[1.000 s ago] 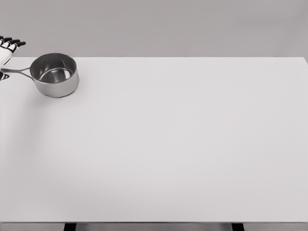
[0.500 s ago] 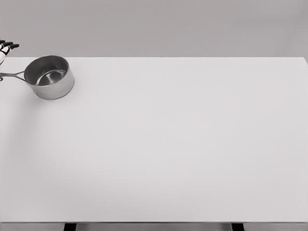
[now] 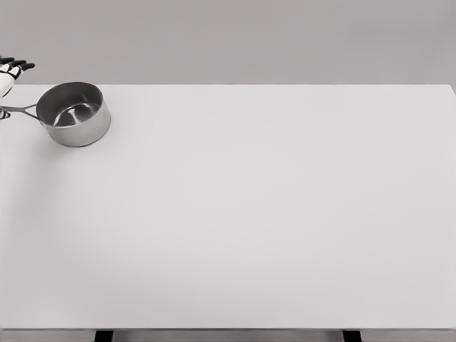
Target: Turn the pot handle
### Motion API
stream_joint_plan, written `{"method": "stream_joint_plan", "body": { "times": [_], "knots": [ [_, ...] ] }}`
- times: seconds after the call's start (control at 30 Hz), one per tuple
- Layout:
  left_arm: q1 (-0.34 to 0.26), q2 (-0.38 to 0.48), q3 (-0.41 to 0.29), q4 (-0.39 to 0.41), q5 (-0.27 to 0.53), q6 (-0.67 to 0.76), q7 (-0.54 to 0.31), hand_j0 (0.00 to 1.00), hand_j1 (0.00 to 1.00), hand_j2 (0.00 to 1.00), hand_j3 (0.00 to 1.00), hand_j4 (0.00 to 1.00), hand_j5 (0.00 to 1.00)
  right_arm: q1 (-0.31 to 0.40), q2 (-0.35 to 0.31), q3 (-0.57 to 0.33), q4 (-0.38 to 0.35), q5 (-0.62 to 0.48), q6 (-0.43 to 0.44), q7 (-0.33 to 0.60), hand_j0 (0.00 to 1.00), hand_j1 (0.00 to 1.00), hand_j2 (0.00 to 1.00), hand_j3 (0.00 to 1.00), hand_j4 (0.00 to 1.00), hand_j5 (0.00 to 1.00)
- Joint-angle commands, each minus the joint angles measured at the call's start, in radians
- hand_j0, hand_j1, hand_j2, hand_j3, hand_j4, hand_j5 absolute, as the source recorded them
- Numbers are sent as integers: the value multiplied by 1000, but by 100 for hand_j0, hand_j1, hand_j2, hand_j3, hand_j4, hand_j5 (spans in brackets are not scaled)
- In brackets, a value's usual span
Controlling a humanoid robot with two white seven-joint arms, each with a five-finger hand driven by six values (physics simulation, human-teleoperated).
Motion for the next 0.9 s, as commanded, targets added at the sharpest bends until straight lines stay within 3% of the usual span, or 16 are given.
{"method": "stream_joint_plan", "body": {
  "times": [0.0, 0.63, 0.87],
  "knots": [
    [0, -3, 2, -1, 6, -1, 1, 100, 100, 100, 100, 100, 100, 0, 0, 0, 0, -1, 0, 0, 100, 100, 100, 100, 100, 100],
    [2, -9, -10, -2, 14, -1, 1, 100, 100, 100, 100, 100, 100, 0, 0, 0, 0, -1, 0, 0, 100, 100, 100, 100, 100, 100],
    [9, -4, -9, -41, 20, -1, 2, 100, 100, 100, 100, 100, 100, 0, 0, 0, 0, -1, 0, 0, 100, 100, 100, 100, 100, 100]
  ]
}}
